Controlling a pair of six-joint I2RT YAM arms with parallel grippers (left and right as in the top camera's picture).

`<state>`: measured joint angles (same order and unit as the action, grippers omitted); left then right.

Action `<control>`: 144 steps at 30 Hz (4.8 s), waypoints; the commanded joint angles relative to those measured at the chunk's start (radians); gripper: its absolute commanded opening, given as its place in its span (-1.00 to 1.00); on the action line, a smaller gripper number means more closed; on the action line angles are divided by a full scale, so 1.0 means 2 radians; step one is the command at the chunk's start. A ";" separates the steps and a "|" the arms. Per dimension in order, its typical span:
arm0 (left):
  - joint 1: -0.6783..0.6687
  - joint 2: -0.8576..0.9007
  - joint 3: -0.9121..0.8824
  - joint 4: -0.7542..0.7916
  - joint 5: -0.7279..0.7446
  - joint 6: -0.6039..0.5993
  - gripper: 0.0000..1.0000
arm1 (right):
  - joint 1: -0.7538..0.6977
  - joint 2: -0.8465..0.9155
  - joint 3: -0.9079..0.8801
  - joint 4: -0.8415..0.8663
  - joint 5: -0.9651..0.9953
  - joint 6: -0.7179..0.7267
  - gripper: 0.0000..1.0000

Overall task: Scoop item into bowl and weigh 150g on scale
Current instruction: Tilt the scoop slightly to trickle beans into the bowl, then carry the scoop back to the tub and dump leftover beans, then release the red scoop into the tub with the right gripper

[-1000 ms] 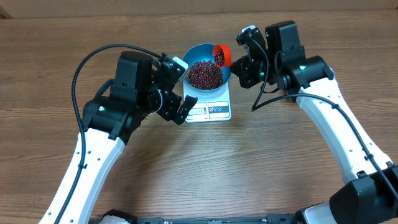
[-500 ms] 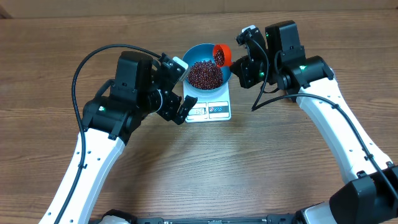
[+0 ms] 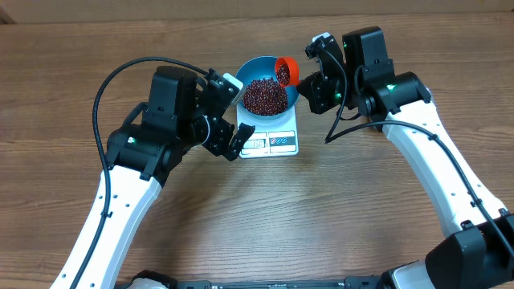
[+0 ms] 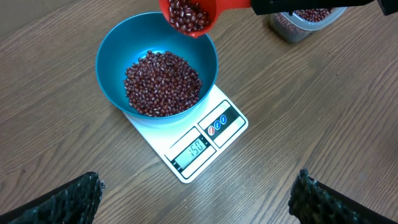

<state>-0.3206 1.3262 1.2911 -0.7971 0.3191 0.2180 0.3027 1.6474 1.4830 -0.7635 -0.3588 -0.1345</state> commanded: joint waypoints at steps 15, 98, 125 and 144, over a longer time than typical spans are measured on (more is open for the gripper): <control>0.000 -0.006 0.007 0.000 0.007 0.011 0.99 | -0.031 -0.010 0.011 -0.001 -0.063 0.029 -0.93; 0.000 -0.006 0.007 0.000 0.007 0.011 0.99 | -0.135 0.011 0.007 -0.167 0.389 0.067 -0.93; 0.000 -0.006 0.007 0.000 0.007 0.011 0.99 | -0.253 0.080 0.004 -0.161 0.057 0.187 -0.92; 0.000 -0.006 0.007 0.000 0.007 0.011 0.99 | -0.278 0.080 0.005 -0.253 0.175 0.240 0.34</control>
<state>-0.3206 1.3258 1.2911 -0.7971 0.3191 0.2180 -0.2489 1.8088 1.4830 -1.2709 -0.0425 0.3302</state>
